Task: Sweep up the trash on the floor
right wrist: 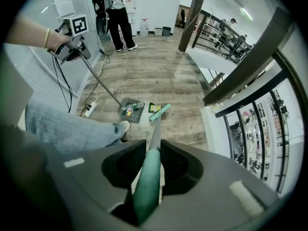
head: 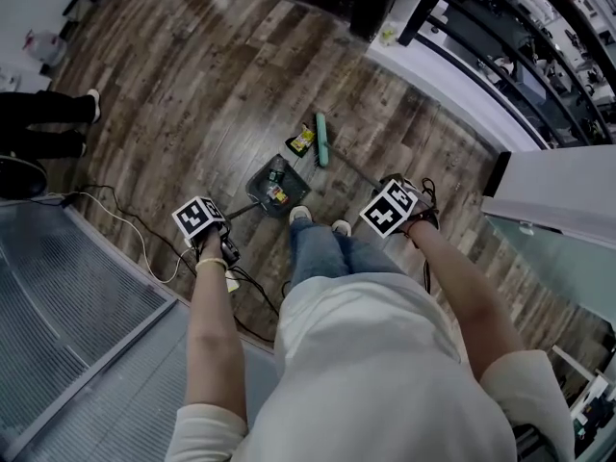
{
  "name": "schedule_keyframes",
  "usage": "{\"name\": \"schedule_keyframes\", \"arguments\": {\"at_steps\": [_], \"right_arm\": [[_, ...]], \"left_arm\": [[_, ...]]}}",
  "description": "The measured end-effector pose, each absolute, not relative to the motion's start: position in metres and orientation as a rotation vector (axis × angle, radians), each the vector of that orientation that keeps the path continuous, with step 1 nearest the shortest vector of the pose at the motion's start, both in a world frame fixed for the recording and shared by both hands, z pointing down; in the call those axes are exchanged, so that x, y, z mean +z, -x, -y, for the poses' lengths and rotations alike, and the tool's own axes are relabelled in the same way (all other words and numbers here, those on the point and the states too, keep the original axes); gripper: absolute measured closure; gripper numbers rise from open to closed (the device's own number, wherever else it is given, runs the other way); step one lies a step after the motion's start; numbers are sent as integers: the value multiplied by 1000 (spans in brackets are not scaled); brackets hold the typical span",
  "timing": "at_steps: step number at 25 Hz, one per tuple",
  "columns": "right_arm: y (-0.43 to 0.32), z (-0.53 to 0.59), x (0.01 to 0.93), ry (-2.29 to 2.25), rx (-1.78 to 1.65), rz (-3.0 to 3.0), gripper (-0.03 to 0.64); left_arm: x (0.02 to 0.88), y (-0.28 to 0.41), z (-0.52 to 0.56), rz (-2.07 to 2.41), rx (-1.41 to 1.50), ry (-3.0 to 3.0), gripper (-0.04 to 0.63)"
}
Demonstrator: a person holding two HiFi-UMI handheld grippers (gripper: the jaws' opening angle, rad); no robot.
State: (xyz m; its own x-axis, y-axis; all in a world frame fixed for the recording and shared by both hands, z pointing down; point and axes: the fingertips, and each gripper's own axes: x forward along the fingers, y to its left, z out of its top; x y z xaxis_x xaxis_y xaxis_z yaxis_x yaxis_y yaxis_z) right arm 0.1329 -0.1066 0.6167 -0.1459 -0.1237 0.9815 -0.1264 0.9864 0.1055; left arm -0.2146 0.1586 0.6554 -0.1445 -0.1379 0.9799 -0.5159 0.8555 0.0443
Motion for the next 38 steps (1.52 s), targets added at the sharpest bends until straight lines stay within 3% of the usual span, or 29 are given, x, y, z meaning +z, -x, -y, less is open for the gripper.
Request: {"name": "schedule_keyframes", "arguments": {"at_steps": [23, 38], "right_arm": [[-24, 176, 641, -186, -151, 1554, 515], [-9, 177, 662, -96, -240, 1424, 515]], "left_arm": [[643, 308, -75, 1739, 471, -618, 508], [655, 337, -45, 1674, 530, -603, 506]]}}
